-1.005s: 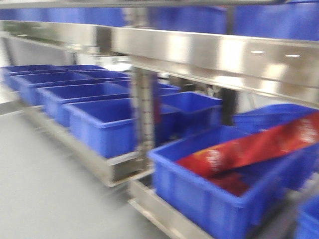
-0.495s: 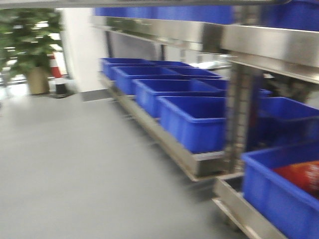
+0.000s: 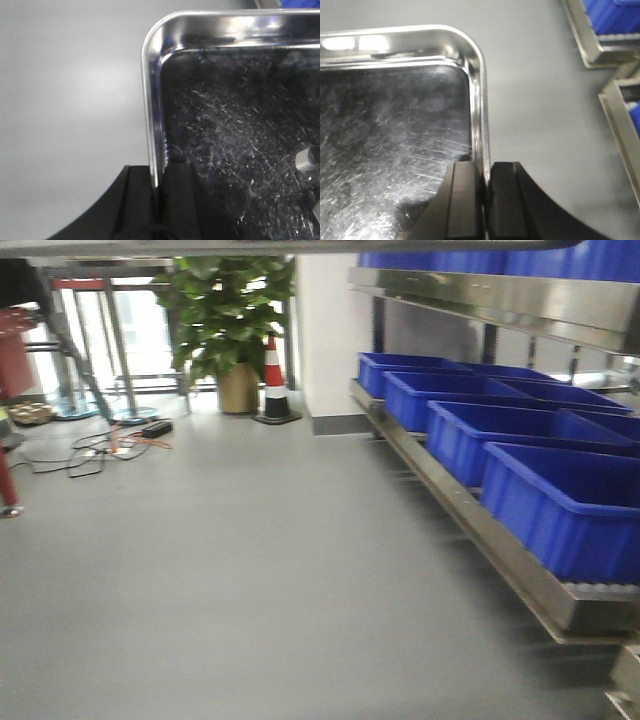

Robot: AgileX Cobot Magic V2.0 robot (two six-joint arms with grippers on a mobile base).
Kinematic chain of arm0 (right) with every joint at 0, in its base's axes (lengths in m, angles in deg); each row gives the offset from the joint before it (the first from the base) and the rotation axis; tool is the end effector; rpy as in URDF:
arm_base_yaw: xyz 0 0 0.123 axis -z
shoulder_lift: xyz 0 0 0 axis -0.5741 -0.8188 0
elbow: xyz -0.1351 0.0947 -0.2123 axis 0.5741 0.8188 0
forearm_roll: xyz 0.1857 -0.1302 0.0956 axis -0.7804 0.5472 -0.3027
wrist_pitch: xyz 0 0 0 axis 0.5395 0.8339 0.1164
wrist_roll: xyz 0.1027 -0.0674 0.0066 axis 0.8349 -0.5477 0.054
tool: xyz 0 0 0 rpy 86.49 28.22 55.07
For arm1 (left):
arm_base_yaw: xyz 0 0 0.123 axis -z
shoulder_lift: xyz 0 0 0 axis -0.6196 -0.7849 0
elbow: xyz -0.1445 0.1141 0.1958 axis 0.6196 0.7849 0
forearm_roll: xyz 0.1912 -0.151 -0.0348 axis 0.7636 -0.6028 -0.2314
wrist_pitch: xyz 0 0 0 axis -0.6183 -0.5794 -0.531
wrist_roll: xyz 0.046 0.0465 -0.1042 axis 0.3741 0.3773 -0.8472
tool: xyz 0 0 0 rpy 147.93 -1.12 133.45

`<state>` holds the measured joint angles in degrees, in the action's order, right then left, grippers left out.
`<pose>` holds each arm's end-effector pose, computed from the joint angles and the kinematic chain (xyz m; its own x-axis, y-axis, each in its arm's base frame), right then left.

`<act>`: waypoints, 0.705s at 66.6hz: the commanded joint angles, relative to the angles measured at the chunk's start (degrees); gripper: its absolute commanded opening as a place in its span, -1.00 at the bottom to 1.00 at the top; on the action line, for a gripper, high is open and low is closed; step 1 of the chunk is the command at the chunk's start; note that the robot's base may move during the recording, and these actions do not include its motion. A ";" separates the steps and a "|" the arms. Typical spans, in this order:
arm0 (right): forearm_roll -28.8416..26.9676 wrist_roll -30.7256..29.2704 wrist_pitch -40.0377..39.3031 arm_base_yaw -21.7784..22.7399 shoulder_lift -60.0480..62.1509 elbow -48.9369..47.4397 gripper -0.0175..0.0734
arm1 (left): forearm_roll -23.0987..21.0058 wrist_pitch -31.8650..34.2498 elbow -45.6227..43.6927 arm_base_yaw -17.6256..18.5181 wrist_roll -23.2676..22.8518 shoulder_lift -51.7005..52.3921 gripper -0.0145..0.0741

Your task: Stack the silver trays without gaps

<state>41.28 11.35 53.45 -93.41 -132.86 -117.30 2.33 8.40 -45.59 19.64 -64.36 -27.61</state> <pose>0.1858 0.1791 0.3270 -0.7558 0.0563 -0.6524 -0.0014 0.9961 0.0877 0.1754 -0.1563 0.3359 -0.7213 -0.0409 -0.6914 0.0398 0.9942 -0.1003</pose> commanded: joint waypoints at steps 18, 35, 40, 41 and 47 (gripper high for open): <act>1.62 -0.40 -4.18 -0.06 0.44 -0.16 -0.65 | -0.14 2.24 0.01 0.69 1.03 0.13 -0.70; 1.62 -0.40 -4.18 -0.06 0.44 -0.16 -0.65 | -0.14 2.24 0.01 0.69 1.03 0.13 -0.70; 1.62 -0.40 -4.18 -0.06 0.44 -0.16 -0.65 | -0.14 2.24 0.01 0.69 1.03 0.13 -0.70; 1.62 -0.40 -4.18 -0.06 0.44 -0.16 -0.65 | -0.14 2.24 0.01 0.69 1.03 0.13 -0.70; 1.62 -0.40 -4.18 -0.06 0.44 -0.16 -0.65 | -0.14 2.24 0.01 0.69 1.03 0.13 -0.70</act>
<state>41.28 11.35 53.32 -93.41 -132.86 -117.30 2.33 8.28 -45.59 19.64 -64.36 -27.52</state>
